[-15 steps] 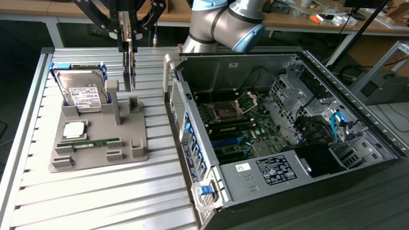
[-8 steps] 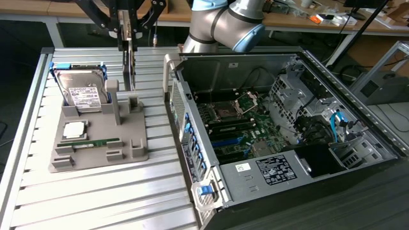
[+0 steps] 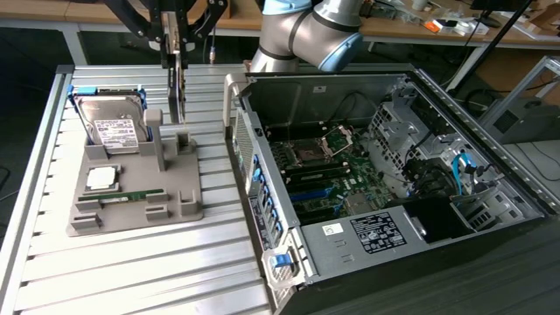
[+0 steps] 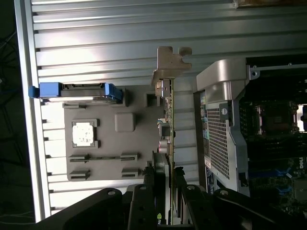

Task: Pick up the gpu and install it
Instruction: 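Pick up the gpu and move the gpu toward the slot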

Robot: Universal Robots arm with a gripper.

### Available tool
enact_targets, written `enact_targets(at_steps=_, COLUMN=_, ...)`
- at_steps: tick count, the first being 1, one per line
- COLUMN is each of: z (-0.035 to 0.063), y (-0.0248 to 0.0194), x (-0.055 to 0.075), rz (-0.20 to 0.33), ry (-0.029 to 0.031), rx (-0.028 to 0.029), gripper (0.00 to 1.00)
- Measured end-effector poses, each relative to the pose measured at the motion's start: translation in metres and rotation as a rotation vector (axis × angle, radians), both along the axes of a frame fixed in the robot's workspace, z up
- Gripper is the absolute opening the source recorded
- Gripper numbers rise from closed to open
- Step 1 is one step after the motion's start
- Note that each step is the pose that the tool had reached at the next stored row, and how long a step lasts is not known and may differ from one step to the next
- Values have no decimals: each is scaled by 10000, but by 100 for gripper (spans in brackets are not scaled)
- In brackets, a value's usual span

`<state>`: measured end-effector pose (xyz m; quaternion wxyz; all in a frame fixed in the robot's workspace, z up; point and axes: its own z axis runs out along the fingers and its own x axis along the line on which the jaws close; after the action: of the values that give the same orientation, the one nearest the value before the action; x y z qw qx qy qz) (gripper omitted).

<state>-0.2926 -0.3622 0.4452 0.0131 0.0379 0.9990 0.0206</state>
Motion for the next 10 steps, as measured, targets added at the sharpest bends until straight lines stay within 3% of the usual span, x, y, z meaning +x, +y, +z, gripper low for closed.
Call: enact_targets(at_steps=10, z=28, y=0, x=0, rz=0, ry=-1, rx=0, gripper=27)
